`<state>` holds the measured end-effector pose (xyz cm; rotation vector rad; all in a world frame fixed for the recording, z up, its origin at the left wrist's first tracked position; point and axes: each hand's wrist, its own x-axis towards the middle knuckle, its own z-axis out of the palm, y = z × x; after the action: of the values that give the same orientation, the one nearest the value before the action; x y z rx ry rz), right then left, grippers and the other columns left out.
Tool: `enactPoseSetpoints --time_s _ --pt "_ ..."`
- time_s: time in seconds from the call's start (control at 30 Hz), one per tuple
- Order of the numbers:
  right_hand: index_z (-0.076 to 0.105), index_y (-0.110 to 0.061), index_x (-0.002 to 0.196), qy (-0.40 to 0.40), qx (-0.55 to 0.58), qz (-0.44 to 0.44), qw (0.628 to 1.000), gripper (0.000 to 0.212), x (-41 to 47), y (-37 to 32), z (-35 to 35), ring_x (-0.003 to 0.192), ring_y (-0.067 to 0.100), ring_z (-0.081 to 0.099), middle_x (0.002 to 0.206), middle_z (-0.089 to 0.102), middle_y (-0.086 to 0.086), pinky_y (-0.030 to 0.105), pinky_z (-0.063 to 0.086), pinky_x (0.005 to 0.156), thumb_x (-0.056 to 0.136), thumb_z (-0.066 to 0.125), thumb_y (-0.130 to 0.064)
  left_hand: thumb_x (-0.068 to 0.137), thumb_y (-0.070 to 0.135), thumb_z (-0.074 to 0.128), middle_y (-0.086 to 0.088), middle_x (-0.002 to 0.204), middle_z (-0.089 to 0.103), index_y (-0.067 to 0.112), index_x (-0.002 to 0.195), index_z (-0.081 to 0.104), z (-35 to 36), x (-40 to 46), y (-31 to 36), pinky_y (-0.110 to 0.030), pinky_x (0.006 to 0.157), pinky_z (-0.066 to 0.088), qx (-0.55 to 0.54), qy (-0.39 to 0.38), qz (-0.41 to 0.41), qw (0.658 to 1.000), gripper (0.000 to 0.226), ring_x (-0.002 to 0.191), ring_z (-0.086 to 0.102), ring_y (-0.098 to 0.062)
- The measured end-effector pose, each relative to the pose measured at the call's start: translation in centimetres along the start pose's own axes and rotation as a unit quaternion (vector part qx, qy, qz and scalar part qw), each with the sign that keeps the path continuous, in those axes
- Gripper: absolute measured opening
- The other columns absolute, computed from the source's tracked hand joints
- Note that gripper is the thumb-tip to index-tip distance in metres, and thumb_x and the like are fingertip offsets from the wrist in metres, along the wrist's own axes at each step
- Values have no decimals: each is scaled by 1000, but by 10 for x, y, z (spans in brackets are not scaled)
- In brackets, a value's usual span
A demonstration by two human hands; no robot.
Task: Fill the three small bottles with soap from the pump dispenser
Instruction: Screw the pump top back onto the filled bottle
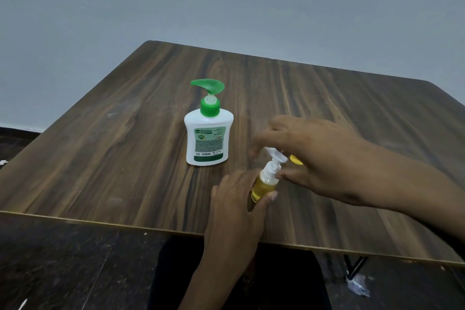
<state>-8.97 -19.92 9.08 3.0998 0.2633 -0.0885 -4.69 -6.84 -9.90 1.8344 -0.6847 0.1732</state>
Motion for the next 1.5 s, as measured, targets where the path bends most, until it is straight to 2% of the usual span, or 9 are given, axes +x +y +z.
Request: enactPoseSetpoints --time_s 0.23,0.4,0.53,0.6,0.67,0.83,1.03,1.23,1.5 --pt "64 -29 113 -37 -27 10 999 15 7 -6 2 102 1 57 112 62 -16 15 28 65 101 58 -36 93 52 67 25 110 65 43 124 61 0 0 2 -47 87 53 5 5 11 1000 32 102 59 -1" --pt "41 -29 75 19 -20 71 997 39 3 -10 9 70 6 50 81 59 -11 15 27 52 100 49 -58 94 53 64 22 114 68 40 125 65 0 -1 2 -56 95 53 6 -1 -2 1000 34 108 62 -5" --pt "38 -30 75 2 -31 107 994 44 -2 -16 10 65 3 47 80 52 -12 14 29 55 96 42 -69 94 53 63 23 113 66 45 123 59 -2 -1 6 -53 95 52 14 -15 4 1000 31 107 59 -4" --pt "48 -36 89 11 -56 75 995 40 -5 -11 8 84 0 54 98 51 -15 22 42 67 88 41 -75 94 50 66 22 111 66 43 121 61 -1 0 4 -53 93 52 7 -10 4 1000 28 106 61 -6" --pt "55 -39 112 32 -80 15 996 37 -6 -6 7 107 7 54 118 51 -19 30 46 78 88 51 -67 94 49 68 22 109 65 40 120 64 -1 0 3 -55 93 52 5 -11 -3 1000 28 105 61 -6" --pt "61 -34 99 17 -84 -61 994 13 0 -4 11 91 8 50 95 57 -18 28 43 78 91 71 -34 96 55 63 21 108 64 35 122 67 -1 -1 1 -50 91 52 13 -15 -1 1000 33 103 58 -4" --pt "45 -24 88 26 -77 -4 997 30 5 -10 21 87 19 58 91 60 -4 37 47 74 102 46 -51 94 51 64 22 112 67 37 121 67 2 -1 -3 -47 91 52 14 1 7 1000 30 105 59 -3" --pt "33 -24 88 21 -55 94 994 35 6 -24 33 69 21 41 70 38 -4 26 20 50 105 38 -54 91 48 55 28 105 59 43 117 58 4 0 -2 -37 83 41 37 11 23 999 27 97 48 6" --pt "45 -31 96 18 -31 22 999 21 -1 -17 15 88 15 62 96 53 -11 37 52 75 94 66 -31 90 54 62 23 110 62 44 120 55 1 1 -2 -39 88 47 21 7 24 999 32 102 56 0"
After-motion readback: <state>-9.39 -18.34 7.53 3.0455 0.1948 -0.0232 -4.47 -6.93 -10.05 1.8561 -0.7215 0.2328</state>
